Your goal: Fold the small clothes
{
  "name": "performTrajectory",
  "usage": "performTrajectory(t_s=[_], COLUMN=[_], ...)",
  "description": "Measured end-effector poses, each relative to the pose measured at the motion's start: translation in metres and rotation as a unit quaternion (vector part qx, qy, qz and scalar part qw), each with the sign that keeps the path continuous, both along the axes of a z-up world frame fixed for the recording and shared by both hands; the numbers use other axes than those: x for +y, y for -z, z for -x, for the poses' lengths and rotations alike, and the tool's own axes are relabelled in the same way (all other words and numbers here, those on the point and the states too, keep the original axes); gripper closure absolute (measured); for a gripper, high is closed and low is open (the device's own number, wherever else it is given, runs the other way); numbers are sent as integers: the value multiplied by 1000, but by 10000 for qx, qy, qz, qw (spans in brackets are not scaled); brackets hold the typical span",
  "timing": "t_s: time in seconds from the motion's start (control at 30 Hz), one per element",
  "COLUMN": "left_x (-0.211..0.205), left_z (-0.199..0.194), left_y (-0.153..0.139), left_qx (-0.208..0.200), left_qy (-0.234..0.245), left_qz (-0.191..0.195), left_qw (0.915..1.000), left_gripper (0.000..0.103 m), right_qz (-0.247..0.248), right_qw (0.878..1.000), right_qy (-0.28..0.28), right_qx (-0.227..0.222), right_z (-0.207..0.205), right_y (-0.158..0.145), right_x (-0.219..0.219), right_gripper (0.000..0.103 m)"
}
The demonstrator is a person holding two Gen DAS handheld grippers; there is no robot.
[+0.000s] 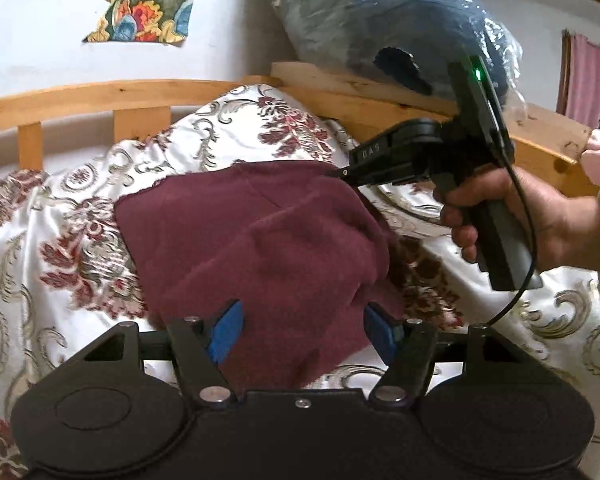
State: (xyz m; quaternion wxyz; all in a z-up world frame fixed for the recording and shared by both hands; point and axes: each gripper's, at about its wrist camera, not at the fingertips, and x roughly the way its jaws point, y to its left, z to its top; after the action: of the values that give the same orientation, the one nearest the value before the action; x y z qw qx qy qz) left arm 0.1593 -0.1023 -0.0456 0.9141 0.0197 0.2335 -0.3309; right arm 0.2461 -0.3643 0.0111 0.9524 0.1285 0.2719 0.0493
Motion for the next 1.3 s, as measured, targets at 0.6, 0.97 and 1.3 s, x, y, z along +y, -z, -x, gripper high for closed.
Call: performTrajectory(t_s=[0.6,0.97,1.3], left_x=[39,67,59], left_z=[-32,-58,-67], left_y=[-1,16,36], left_qx=[910,1814,2394], left_qy=[-1026,-1583,-1514], left_qz=[1190,1660,1113], left_qw=[9834,9563,9526], left_gripper=[7,6,1], right_qz=[382,575,1369], right_qw=[9991,9976,9887], right_qy=[92,-227,-573], right_qx=[176,-309,218], right_z=[0,37,63], right_y=[14,-19,11], right_x=[-3,17,46], right_gripper=[92,20,9])
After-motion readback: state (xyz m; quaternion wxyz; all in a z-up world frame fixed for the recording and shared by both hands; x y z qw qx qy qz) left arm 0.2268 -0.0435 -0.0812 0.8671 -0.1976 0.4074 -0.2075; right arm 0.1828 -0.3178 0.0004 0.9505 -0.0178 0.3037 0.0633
